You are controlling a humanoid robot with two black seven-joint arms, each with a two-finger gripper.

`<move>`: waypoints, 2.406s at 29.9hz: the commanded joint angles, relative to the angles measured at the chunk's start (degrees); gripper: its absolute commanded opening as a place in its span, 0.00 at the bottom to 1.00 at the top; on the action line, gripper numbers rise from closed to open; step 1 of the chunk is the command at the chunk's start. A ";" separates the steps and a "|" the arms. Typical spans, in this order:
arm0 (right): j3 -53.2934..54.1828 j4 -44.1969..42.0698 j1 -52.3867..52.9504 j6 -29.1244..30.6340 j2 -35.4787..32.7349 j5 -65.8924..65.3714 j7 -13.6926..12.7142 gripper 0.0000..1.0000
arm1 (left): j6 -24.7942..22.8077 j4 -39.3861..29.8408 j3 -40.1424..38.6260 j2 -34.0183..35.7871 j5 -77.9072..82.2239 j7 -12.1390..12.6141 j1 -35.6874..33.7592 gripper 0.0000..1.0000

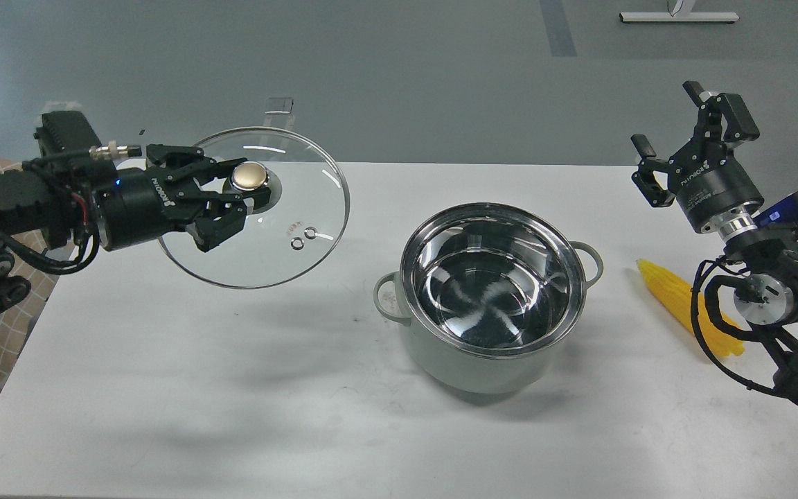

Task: Open pot and put corn in
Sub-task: 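Lift the glass lid off the pot with the left gripper, then lower the lid onto the table and release it with the left gripper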

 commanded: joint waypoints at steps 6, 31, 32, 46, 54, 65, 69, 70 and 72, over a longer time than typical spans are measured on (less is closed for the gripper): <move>-0.01 0.00 -0.30 0.01 -0.06 -0.03 0.00 1.00 | 14.03 10.62 0.46 -3.79 0.03 0.06 10.17 0.11; -0.10 -0.09 -0.83 -0.07 0.03 -0.12 0.00 1.00 | 20.73 27.60 0.55 -14.43 -0.23 -0.47 16.51 0.24; -0.10 -0.09 -0.83 0.01 0.03 -0.12 0.00 1.00 | 20.73 27.68 0.63 -14.43 -0.14 -0.47 16.51 0.25; -0.10 -0.09 -0.83 -0.07 0.29 -0.12 0.00 1.00 | 20.73 28.39 0.46 -14.60 -0.23 -1.17 18.01 0.57; -0.10 -0.09 -0.74 -0.07 0.29 -0.12 0.00 1.00 | 20.73 28.65 0.63 -15.92 -0.14 -1.17 18.09 0.83; -0.01 -0.09 -0.66 -0.07 -0.32 -0.12 0.00 1.00 | 19.86 25.24 -3.65 -10.67 -3.63 -3.53 16.08 0.90; -0.10 0.00 0.39 0.01 -2.34 -0.21 0.00 1.00 | 10.66 16.11 -5.78 -4.25 -19.76 -3.60 8.63 0.90; -0.18 -0.09 0.66 0.01 -2.69 -0.30 0.00 1.00 | 8.79 14.78 -5.87 -3.19 -23.48 -3.60 7.21 0.90; -0.45 -0.18 2.24 -0.07 -4.01 -2.13 0.00 1.00 | 3.78 11.70 -5.96 -0.81 -34.73 -3.60 2.20 0.91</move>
